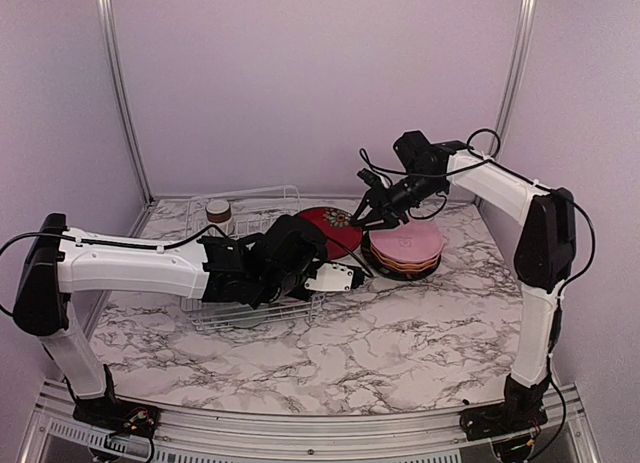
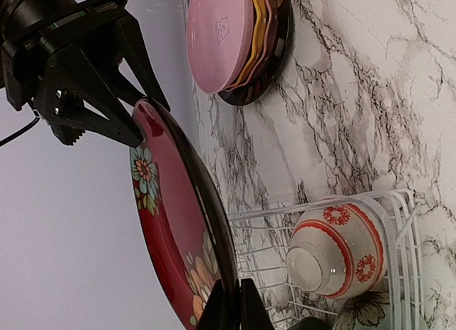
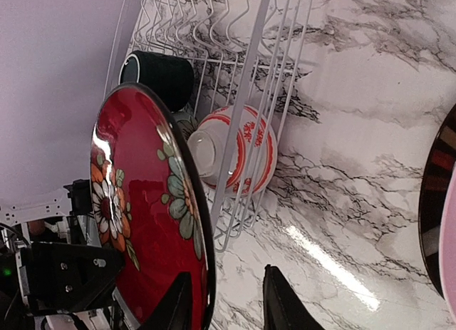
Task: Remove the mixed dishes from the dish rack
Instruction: Pass from the left arm to the right
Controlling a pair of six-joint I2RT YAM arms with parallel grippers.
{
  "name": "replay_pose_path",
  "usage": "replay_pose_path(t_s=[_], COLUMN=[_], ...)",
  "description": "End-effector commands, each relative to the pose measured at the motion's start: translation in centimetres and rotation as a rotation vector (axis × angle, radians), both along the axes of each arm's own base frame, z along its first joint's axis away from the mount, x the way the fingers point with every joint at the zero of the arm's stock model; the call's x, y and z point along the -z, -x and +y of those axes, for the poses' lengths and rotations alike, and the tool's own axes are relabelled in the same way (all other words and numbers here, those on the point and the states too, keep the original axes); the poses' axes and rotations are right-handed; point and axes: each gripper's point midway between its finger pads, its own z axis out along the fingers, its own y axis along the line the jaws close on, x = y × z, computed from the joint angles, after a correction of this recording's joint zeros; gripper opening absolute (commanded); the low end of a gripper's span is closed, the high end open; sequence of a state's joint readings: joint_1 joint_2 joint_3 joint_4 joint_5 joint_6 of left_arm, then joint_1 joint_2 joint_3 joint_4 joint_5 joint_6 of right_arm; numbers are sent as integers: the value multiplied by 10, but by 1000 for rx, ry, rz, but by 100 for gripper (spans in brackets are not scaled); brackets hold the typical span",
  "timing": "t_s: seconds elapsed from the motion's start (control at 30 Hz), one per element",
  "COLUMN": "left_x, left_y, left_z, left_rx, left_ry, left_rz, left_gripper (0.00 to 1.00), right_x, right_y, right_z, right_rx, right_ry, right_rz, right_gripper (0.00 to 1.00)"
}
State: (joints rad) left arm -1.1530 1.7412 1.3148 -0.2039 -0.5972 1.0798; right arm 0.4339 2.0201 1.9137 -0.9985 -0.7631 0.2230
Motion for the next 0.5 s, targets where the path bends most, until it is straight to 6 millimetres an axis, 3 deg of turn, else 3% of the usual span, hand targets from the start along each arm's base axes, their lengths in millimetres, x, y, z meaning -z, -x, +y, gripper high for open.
replay_pose_path(t_s=[0.0, 0.23, 0.47], left_x=[-19, -20, -20], left_y=[-6, -6, -7], left_z=[-5, -8, -9], left_rx=[-27, -25, -28], left_ry=[56, 59, 65], left_rz=[-74, -77, -84], left_gripper=[0, 0, 0], right_x=[0, 8, 10], right_y=[4, 11, 15], right_z=[7, 10, 10], right_rx=[-13, -28, -29], right_ry=[-44, -44, -46], right_rz=[24, 52, 58], right_gripper=[30, 25, 0])
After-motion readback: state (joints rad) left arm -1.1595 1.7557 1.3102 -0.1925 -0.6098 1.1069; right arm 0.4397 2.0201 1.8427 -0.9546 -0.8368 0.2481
